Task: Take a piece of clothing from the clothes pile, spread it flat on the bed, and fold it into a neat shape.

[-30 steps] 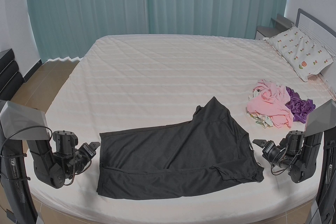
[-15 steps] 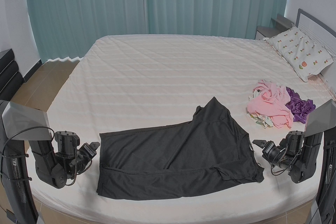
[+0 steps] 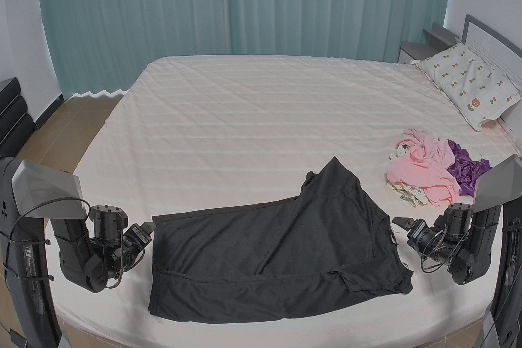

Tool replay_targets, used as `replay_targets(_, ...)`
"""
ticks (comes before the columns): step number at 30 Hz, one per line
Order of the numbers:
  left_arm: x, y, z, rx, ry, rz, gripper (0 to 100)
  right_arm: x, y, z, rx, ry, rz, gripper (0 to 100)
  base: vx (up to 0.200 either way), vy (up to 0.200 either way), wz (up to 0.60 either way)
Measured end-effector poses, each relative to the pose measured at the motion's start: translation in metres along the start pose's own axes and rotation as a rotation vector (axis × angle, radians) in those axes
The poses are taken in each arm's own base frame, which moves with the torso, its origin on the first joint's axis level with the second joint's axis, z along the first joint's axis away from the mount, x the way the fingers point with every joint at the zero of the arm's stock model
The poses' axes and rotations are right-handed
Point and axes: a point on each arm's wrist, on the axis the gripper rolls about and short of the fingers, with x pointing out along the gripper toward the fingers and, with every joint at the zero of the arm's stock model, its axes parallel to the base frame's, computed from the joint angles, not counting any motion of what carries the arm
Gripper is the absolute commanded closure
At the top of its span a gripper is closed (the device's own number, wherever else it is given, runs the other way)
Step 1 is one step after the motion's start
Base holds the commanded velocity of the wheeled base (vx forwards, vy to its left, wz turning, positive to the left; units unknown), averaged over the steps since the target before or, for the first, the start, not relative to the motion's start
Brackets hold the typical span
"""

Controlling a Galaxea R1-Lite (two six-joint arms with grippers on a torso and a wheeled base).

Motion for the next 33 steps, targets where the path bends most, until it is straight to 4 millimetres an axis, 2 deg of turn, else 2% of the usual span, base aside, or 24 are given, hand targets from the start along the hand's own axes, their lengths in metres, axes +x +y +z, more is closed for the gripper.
replay_targets(10, 0.002, 0.001, -0.001, -0.001, 0.005, 0.001, 0, 0.000, -0.001, -0.001, -0.002, 0.003, -0.002, 0, 0.000, 0.000, 0.00)
replay_targets(16, 0.002, 0.001, -0.001, -0.001, 0.006, 0.002, 0, 0.000, -0.001, -0.001, -0.002, 0.003, -0.003, 0, 0.000, -0.200, 0.00)
replay_targets(25, 0.003, 0.000, -0.003, 0.004, 0.010, 0.001, 0, 0.000, -0.002, -0.001, -0.004, 0.005, -0.006, 0, 0.000, 0.000, 0.00)
replay_targets(33, 0.007, -0.010, -0.004, 0.010, 0.002, -0.035, 0, 0.002, -0.001, -0.004, -0.009, 0.013, -0.006, 0, 0.000, 0.000, 0.00)
